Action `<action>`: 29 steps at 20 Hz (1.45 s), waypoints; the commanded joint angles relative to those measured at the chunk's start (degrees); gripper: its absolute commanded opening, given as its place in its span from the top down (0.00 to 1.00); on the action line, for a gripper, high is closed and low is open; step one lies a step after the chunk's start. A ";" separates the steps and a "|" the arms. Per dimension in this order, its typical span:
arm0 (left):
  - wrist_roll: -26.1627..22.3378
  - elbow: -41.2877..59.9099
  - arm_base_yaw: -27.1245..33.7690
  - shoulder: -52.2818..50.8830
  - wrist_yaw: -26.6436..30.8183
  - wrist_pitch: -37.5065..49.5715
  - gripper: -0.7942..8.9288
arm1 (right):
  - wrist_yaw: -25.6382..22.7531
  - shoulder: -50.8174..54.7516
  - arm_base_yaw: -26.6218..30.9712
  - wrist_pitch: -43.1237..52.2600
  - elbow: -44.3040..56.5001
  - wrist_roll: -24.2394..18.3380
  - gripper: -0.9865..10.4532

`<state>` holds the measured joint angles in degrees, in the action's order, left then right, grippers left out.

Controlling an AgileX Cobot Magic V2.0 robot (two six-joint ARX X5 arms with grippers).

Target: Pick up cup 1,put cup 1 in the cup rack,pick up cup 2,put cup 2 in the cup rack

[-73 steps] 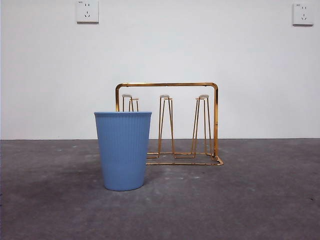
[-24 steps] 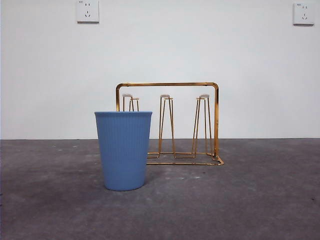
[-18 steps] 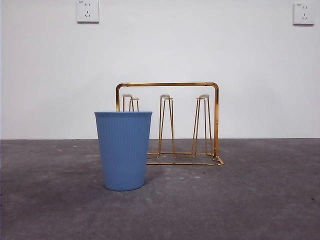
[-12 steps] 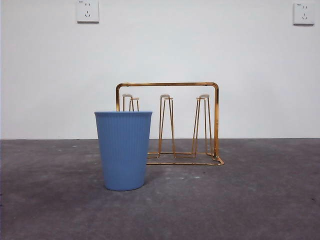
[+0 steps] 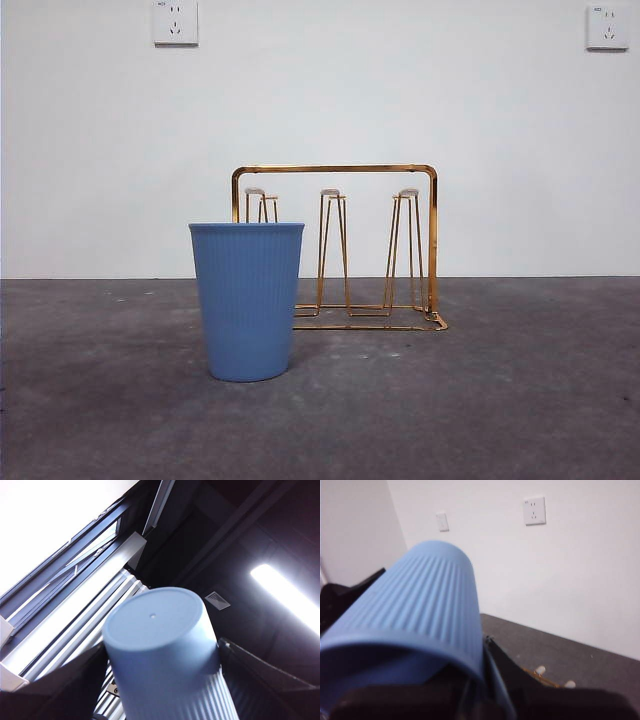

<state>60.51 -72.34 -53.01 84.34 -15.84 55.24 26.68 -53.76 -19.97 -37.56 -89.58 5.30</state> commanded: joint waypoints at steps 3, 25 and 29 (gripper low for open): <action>-4.44 -0.09 0.15 0.31 -0.68 -1.75 0.93 | -0.94 -0.33 0.04 -1.97 0.24 -1.07 0.74; -24.44 -0.09 6.51 -4.55 -1.20 -30.12 0.92 | -22.91 7.98 0.04 -33.20 0.15 -10.91 0.75; -32.85 -0.09 6.08 -4.74 5.35 -37.64 0.92 | -23.76 9.77 0.04 -36.68 0.15 -10.88 0.75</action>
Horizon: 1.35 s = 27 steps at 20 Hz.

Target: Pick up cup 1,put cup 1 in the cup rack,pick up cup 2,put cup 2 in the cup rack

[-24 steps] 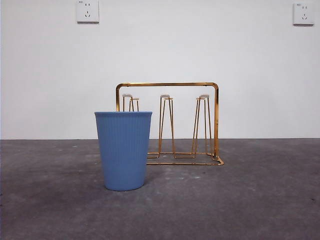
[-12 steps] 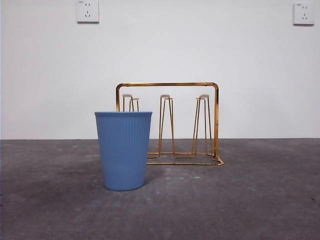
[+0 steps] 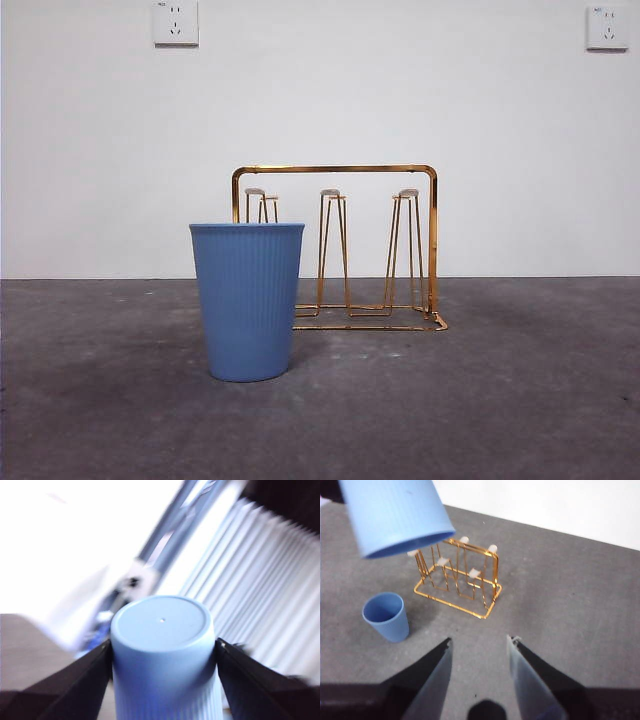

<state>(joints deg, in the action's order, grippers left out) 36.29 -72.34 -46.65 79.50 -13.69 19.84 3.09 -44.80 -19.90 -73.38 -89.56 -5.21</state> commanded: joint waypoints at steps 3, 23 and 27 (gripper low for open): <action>-15.28 -0.09 -0.66 0.20 10.27 -6.32 0.92 | -0.17 2.05 -0.02 -3.10 0.13 0.31 0.75; -30.53 -0.15 0.02 15.61 23.19 -0.44 0.92 | -0.15 4.55 -0.02 -5.05 0.13 1.11 0.75; -30.53 -0.35 1.09 18.91 24.41 0.90 0.92 | -0.15 4.55 -0.02 -5.14 0.15 1.11 0.75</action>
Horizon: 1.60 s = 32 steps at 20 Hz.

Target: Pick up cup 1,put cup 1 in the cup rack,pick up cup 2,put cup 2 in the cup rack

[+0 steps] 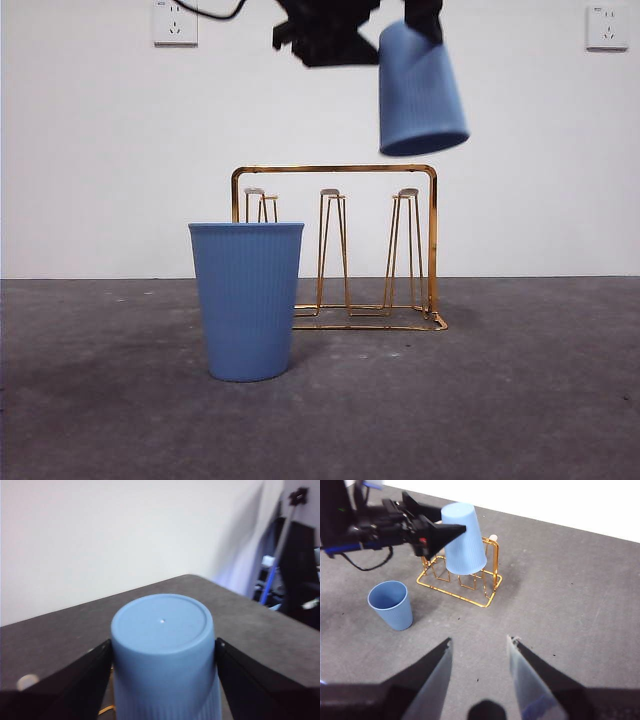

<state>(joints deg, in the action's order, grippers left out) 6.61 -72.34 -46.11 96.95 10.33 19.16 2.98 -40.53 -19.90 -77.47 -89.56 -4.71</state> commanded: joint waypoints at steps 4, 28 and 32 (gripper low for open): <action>-0.85 -0.55 1.49 4.50 0.20 4.15 0.93 | -0.04 0.28 -0.02 -1.09 0.15 0.63 0.75; 2.36 -0.61 2.71 16.63 -0.17 0.39 0.93 | -0.04 0.26 -0.02 -0.48 0.44 0.52 0.75; 4.33 -0.61 2.69 16.63 -0.24 -3.76 0.92 | -0.04 0.26 -0.02 -0.07 0.48 0.44 0.75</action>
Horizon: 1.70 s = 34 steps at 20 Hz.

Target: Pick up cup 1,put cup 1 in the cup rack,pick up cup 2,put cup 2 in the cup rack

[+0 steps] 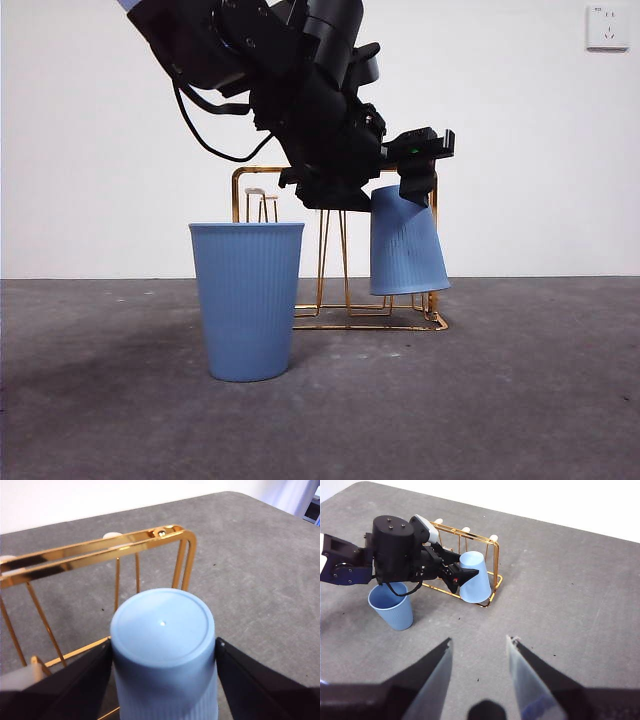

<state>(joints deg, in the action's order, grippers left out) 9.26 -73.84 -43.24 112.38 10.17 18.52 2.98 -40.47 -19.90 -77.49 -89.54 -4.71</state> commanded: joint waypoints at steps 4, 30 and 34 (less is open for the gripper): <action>2.75 0.90 -0.20 1.20 -0.26 -4.33 0.70 | -0.04 0.20 -0.02 -0.13 0.46 0.39 0.75; 4.50 -25.27 -0.68 0.85 -14.01 -61.22 0.53 | -0.02 0.09 -0.02 -0.22 0.46 0.17 0.75; 3.19 -25.42 -1.95 -4.46 -16.74 -66.79 0.53 | 0.42 -1.31 -0.02 -0.33 0.46 2.03 0.75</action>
<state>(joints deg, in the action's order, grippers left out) 13.28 -99.31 -44.95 109.16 -6.24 -48.88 3.36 -41.56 -19.90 -77.49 -89.52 -3.77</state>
